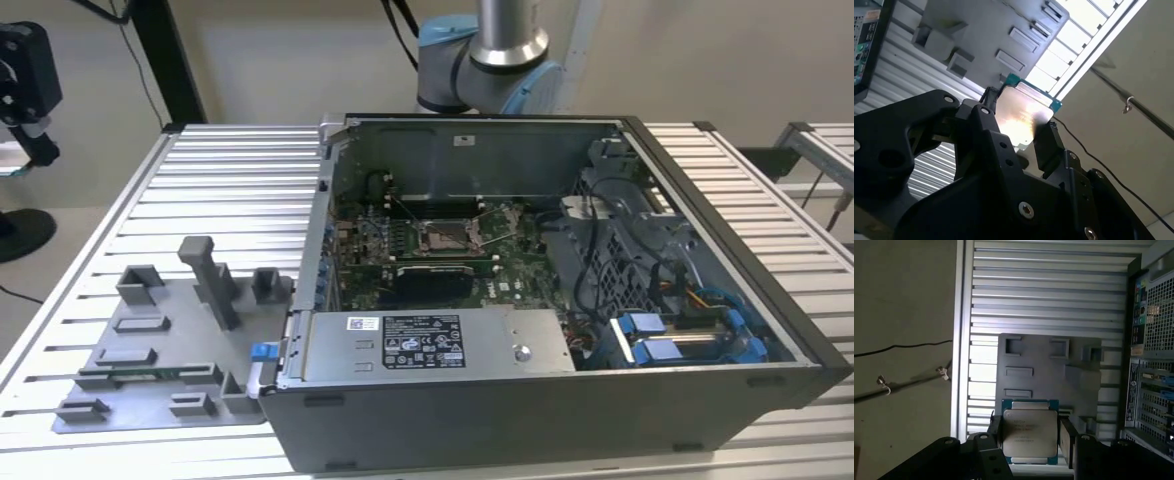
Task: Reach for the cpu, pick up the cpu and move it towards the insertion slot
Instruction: 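Pick up the cpu and move it towards the insertion slot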
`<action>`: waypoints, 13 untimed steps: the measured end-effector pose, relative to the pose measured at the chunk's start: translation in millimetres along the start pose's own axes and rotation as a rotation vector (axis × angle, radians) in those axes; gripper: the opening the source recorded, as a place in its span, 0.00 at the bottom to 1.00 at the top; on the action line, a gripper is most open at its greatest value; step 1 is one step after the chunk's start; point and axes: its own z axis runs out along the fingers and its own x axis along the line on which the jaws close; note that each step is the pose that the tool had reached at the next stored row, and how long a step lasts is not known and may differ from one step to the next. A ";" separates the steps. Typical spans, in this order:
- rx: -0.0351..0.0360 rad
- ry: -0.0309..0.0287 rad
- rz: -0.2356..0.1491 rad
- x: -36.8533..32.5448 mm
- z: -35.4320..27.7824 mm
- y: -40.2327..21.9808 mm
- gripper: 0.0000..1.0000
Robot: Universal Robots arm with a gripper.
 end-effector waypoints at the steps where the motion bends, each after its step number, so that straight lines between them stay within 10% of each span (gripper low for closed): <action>1: 0.0000 0.0001 0.000 -1.8 0.0 -0.1 0.00; 13: -0.0001 0.0013 0.000 -25.1 -0.2 -0.6 0.00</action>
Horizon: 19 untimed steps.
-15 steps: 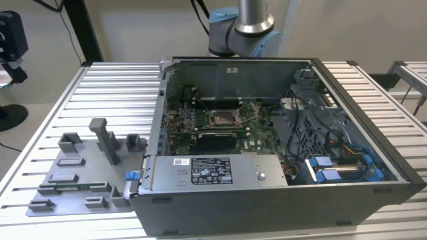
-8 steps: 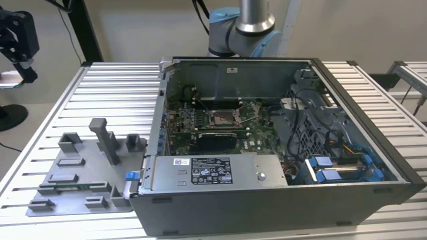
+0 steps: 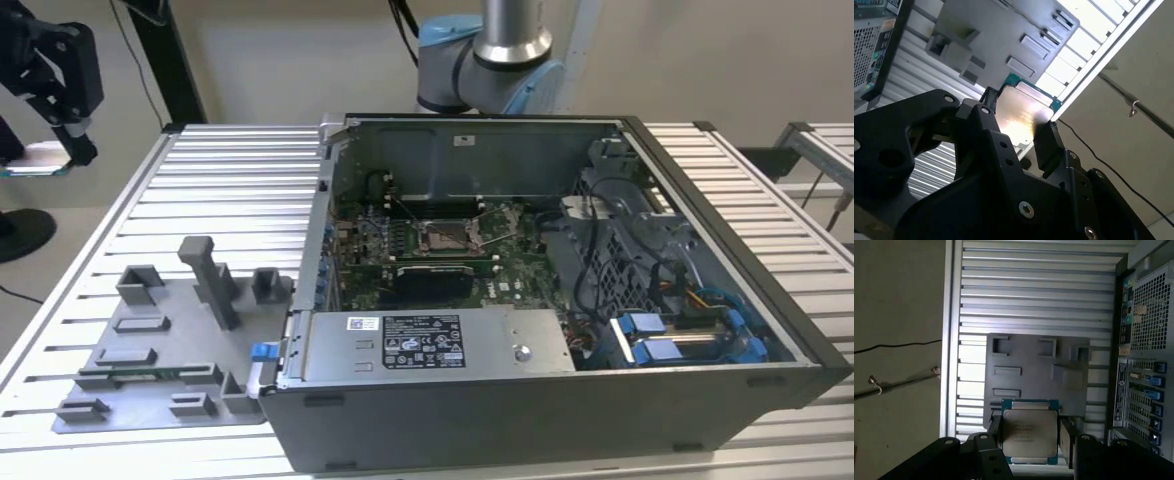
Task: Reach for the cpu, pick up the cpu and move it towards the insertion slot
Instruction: 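Pick up the cpu and move it towards the insertion slot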
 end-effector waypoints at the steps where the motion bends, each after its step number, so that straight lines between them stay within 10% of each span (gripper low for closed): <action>1: -0.0001 0.0000 0.000 -1.9 0.0 0.0 0.00; 19: 0.0000 0.0005 0.000 -36.1 -0.3 -0.9 0.00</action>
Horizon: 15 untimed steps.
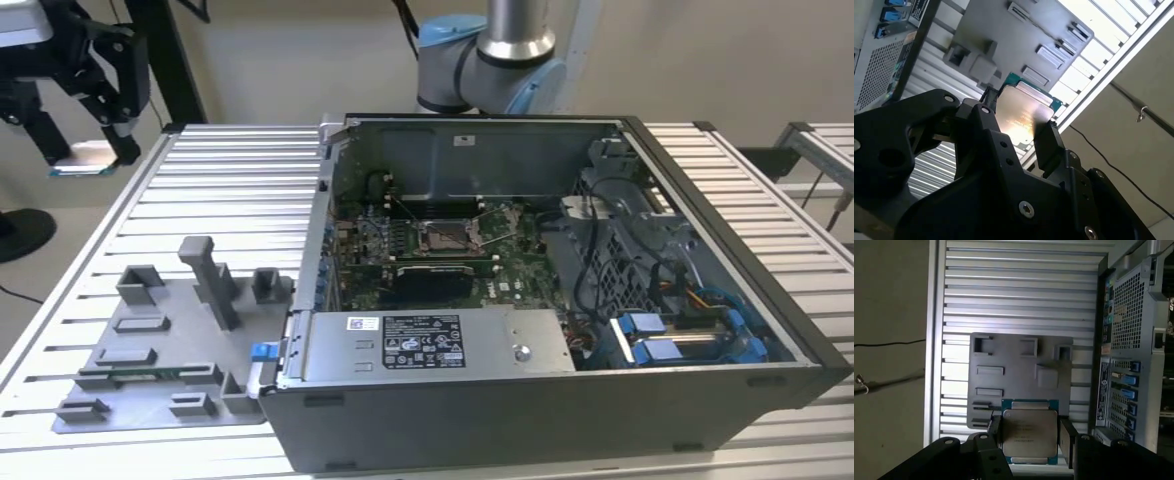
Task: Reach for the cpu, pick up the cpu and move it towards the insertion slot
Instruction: 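Pick up the cpu and move it towards the insertion slot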
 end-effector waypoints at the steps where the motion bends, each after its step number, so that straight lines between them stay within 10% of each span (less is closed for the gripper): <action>1: 0.0000 0.0001 0.000 -1.8 -0.1 0.0 0.00; 15: 0.0000 0.0003 0.000 -26.8 -0.3 -0.7 0.00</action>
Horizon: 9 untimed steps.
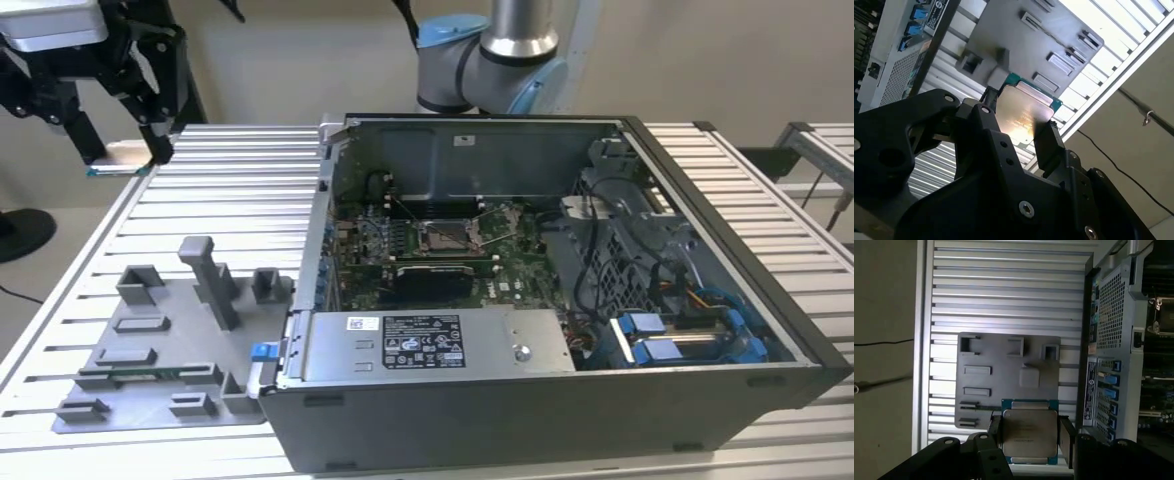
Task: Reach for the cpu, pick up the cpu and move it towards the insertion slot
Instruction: 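Pick up the cpu and move it towards the insertion slot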
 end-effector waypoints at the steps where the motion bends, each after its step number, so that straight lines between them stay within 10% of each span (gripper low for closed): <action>1: -0.0001 -0.0001 0.000 -1.7 0.0 0.0 0.00; 9: 0.0000 0.0000 0.000 -15.6 -0.1 -0.4 0.00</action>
